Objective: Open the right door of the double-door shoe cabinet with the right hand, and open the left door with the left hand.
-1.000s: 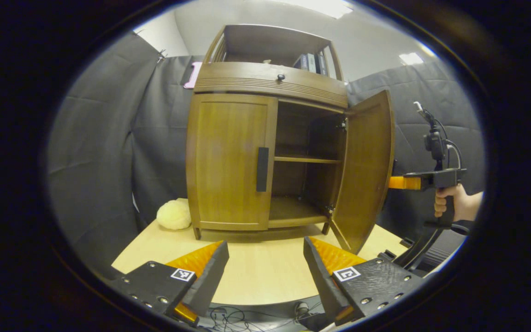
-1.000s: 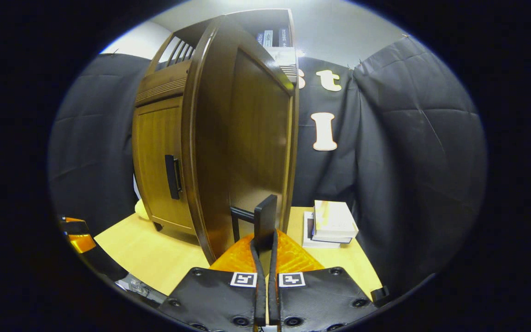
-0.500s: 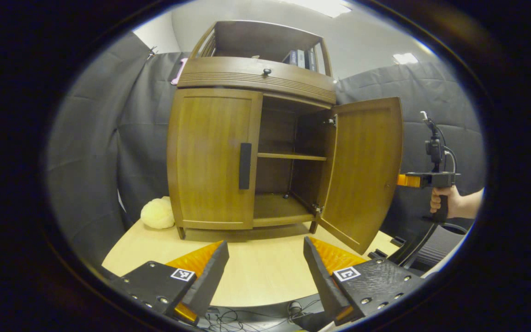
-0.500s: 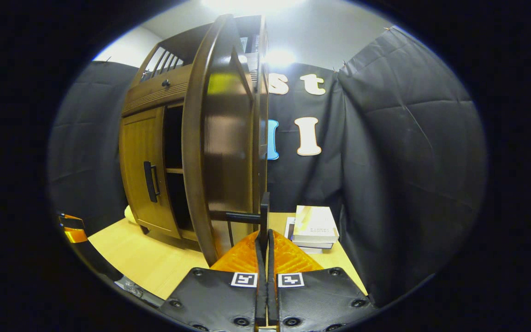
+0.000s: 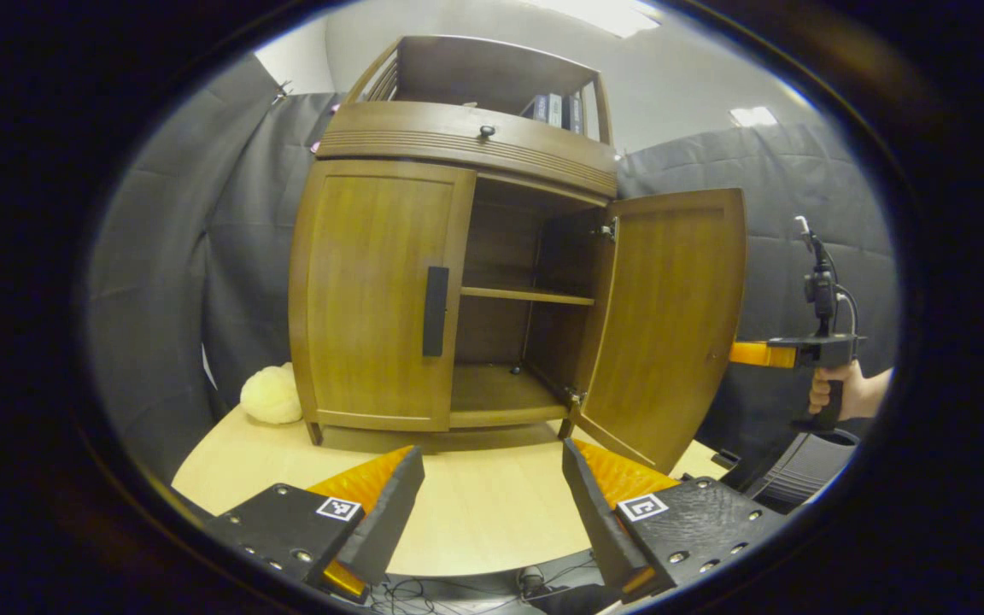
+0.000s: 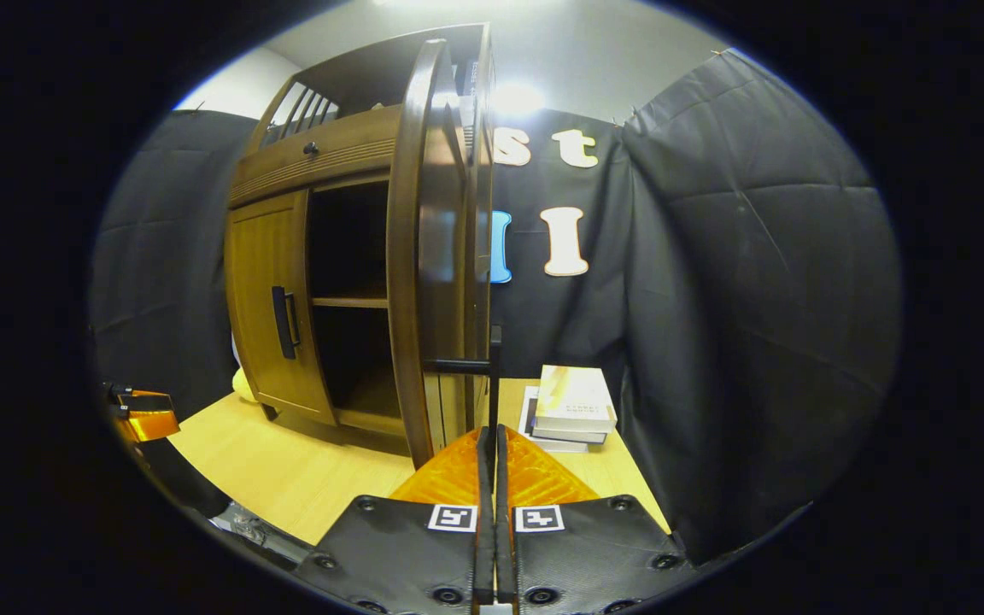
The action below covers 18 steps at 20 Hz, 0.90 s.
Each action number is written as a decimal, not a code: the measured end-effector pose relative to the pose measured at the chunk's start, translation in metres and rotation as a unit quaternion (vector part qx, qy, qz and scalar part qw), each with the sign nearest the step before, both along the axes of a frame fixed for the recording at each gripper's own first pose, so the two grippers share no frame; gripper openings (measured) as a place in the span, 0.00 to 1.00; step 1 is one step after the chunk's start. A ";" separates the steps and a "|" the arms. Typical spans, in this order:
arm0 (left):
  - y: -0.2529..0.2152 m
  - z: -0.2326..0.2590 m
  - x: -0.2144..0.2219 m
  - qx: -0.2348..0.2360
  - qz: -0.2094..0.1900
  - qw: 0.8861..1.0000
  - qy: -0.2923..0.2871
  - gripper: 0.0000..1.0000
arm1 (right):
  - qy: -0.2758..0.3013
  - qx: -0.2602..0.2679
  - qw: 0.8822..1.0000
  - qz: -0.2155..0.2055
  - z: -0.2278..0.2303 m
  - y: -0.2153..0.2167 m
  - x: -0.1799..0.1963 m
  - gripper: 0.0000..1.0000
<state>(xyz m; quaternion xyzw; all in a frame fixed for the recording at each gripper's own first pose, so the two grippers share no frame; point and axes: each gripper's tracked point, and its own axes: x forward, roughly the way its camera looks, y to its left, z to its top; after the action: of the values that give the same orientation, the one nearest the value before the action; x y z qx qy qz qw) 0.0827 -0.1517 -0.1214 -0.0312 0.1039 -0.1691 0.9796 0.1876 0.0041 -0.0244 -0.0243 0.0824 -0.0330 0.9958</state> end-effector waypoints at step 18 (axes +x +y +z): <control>0.120 0.065 0.064 -0.008 0.135 0.990 -0.050 0.91 | -0.050 0.029 0.998 0.011 0.020 0.067 -0.001 0.51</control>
<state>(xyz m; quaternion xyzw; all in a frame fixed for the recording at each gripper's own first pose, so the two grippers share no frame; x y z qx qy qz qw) 0.1462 -0.0316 -0.0566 -0.0445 0.0478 -0.0377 0.9972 0.1868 0.0711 -0.0048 0.0057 0.0334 -0.0204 0.9992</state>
